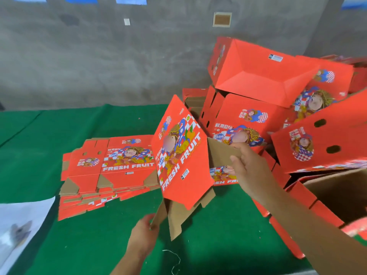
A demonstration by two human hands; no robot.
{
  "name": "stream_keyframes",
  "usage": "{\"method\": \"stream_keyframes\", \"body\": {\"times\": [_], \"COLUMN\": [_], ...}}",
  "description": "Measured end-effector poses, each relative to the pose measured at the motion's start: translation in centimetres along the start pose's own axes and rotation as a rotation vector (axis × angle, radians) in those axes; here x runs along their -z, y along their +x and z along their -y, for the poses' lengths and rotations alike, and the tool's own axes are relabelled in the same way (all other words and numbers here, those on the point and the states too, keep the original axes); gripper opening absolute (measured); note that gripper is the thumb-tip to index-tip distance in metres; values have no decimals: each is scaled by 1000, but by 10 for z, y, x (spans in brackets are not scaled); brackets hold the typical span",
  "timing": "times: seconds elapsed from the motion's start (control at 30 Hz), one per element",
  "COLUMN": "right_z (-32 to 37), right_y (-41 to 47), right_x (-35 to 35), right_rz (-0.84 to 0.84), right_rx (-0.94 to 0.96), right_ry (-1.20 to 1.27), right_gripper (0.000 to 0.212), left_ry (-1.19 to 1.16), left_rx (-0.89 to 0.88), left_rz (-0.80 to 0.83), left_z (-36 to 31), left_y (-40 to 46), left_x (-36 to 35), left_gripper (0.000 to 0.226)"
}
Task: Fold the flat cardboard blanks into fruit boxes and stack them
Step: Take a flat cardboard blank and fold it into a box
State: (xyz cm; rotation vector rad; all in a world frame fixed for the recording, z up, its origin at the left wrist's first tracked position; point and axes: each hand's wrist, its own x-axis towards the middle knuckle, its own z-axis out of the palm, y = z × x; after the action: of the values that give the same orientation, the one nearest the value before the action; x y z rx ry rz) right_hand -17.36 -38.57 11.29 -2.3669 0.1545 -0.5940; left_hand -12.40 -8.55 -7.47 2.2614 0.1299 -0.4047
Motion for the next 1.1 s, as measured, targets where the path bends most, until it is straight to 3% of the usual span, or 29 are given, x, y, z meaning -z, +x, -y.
{"method": "stream_keyframes", "body": {"times": [0.03, 0.07, 0.27, 0.63, 0.83, 1.0, 1.1], "right_z": [-3, -6, -10, 10, 19, 36, 39], "right_y": [-7, -13, -43, -24, -1, 18, 27], "right_x": [4, 6, 8, 44, 59, 70, 73], "right_rz": [-17, -36, -20, -24, 26, 124, 133], "right_rx": [0, 15, -5, 134, 145, 178, 194], "right_ry": [-14, -42, 40, -170, -268, -335, -243], "right_gripper": [28, 28, 36, 38, 37, 42, 33], "left_ry": [-81, -183, -518, -684, -1113, -1136, -906], "left_rx": [11, 29, 19, -18, -11, -162, -352], "left_rz": [-42, -89, -350, -585, -628, -597, -555], "left_z": [8, 13, 18, 14, -13, -26, -17], "left_y": [-7, -14, -40, -44, -40, -40, -41], "left_x": [-7, -11, -6, 20, 37, 76, 113], "left_gripper": [17, 13, 10, 27, 31, 21, 12]}}
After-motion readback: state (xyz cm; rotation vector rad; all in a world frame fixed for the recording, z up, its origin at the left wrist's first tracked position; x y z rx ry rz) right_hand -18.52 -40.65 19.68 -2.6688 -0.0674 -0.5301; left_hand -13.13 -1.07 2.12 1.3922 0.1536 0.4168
